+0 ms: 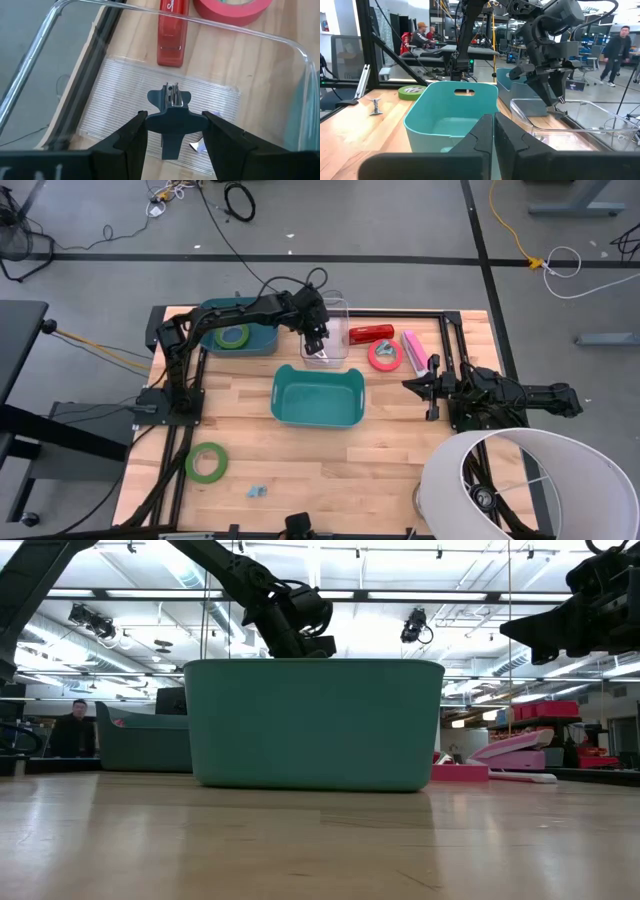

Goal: Pick and place Stapler, Stapler remover, tape
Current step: Put the dark blue staple remover into the transparent bin, then put the blue staple remover into the transparent bin

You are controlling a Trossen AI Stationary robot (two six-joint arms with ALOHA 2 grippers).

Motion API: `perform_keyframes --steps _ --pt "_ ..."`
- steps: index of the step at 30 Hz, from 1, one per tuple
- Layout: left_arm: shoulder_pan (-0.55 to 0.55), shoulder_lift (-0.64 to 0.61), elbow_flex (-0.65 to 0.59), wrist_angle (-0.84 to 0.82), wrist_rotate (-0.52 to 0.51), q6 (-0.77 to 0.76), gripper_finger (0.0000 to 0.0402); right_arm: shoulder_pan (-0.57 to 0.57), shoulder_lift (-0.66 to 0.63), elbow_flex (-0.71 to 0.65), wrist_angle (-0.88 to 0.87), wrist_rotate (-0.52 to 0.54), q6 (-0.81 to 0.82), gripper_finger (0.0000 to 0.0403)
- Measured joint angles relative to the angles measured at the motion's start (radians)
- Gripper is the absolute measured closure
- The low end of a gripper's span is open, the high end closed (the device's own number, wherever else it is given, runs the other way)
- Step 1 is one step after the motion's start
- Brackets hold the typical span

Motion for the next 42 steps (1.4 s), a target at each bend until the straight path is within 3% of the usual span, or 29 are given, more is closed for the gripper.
perform_keyframes --steps 14,29,42 --pt "-0.035 -0.007 0.000 -0.018 -0.003 -0.032 0.0115 0.000 0.000 0.000 0.000 0.000 0.000 0.0385" --pt "-0.239 -0.220 0.001 -0.216 -0.027 -0.079 0.0121 0.000 0.000 0.000 0.000 0.000 0.000 0.0385" --pt "-0.520 -0.272 0.001 -0.402 -0.033 -0.137 0.0122 0.000 0.000 0.000 0.000 0.000 0.000 0.0385"
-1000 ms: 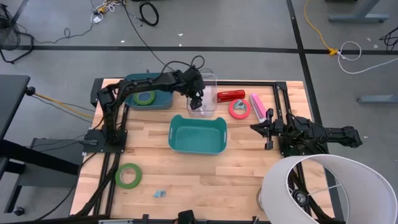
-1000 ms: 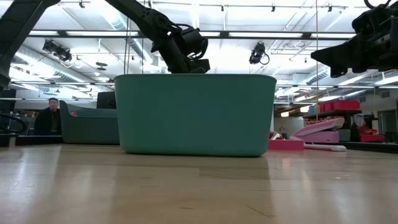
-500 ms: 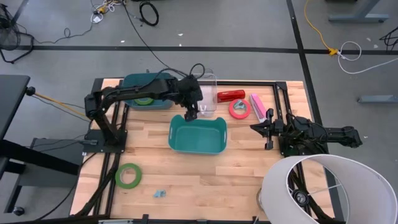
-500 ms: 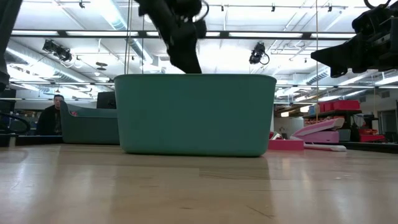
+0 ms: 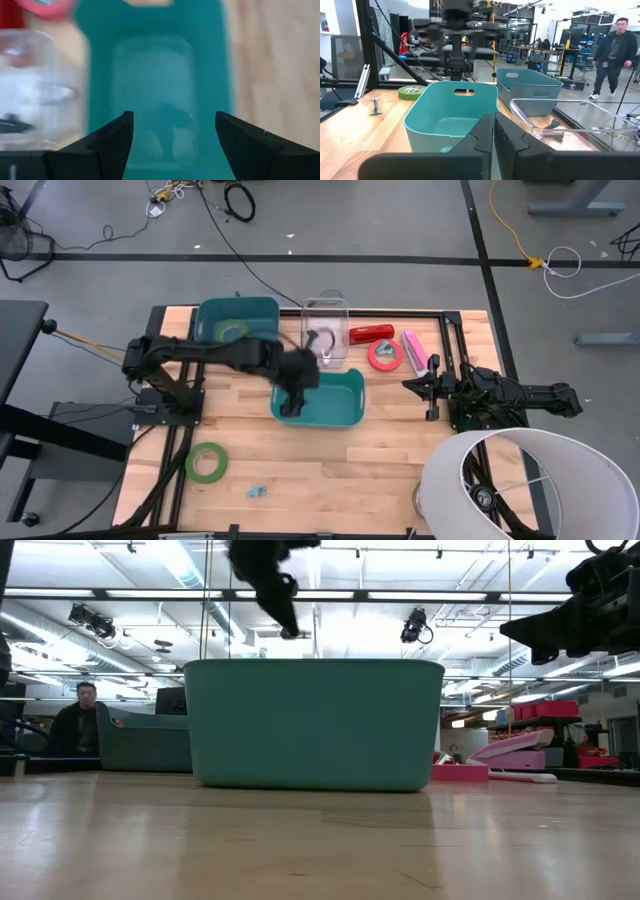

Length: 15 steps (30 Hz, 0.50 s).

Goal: Pick and place Stapler, Stapler remover, tape
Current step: Put the blue staple remover into the transparent bin

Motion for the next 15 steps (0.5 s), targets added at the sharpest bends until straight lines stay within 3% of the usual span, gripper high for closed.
perform_keyframes --steps 15 --pt "-0.336 0.000 0.000 -0.059 -0.078 -0.233 0.0122 0.000 0.000 0.000 0.000 0.000 0.000 0.0385"
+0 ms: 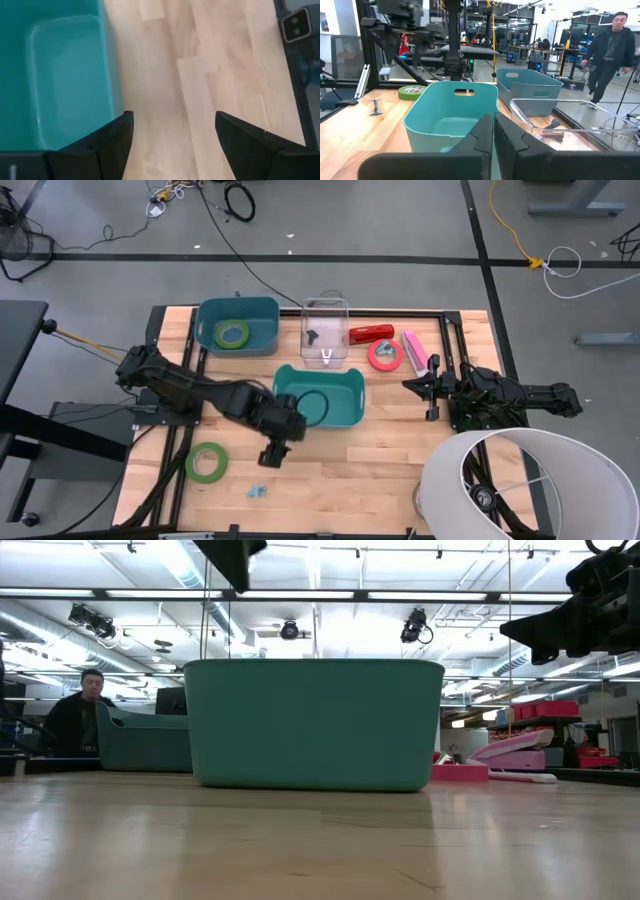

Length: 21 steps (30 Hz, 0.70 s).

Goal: Pick and place Stapler, Stapler remover, tape
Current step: Put the blue staple remover into the transparent bin

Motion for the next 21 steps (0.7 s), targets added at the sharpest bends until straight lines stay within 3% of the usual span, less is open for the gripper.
perform_keyframes --steps 21 --pt "-0.363 0.001 -0.145 0.014 -0.047 -0.238 0.0122 0.000 0.000 0.000 0.000 0.000 0.000 0.0385"
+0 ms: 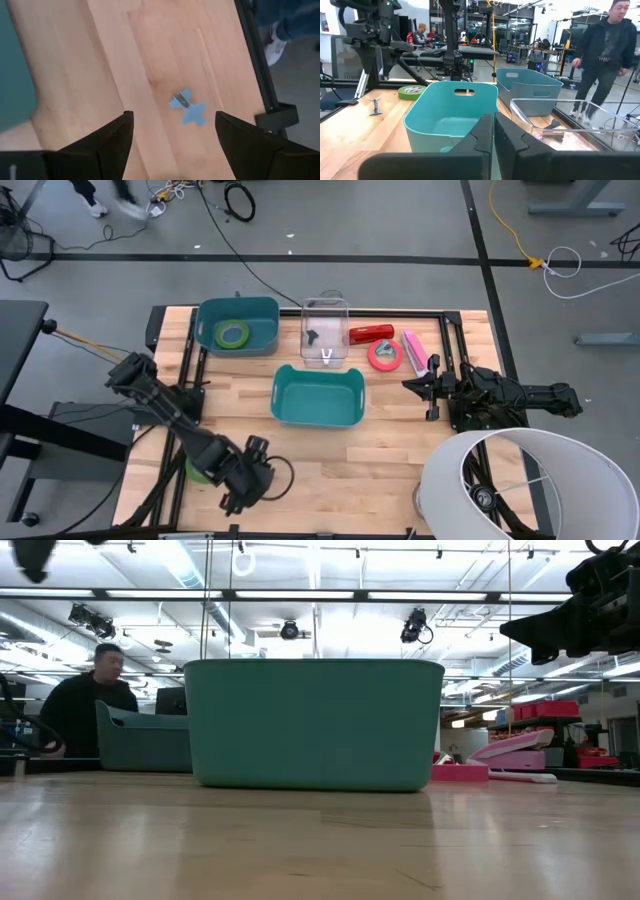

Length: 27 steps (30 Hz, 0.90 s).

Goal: Pick and place Stapler, Stapler remover, tape
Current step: Put the blue staple remover into the transparent bin

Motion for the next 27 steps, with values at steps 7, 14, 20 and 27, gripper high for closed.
perform_keyframes --steps 7,14,20,27 --pt "-0.060 0.000 -0.010 0.004 -0.060 -0.123 0.0122 0.000 0.000 0.000 0.000 0.000 0.000 0.0385" --pt "-0.095 0.010 -0.010 0.027 -0.089 -0.211 0.0122 0.000 0.000 0.000 0.000 0.000 0.000 0.0385" --pt "-0.122 0.047 -0.010 0.069 -0.086 -0.235 0.0122 0.000 0.000 0.000 0.000 0.000 0.000 0.0385" --pt "-0.125 0.084 -0.026 0.092 -0.087 -0.316 0.0122 0.000 0.000 0.000 0.000 0.000 0.000 0.0385"
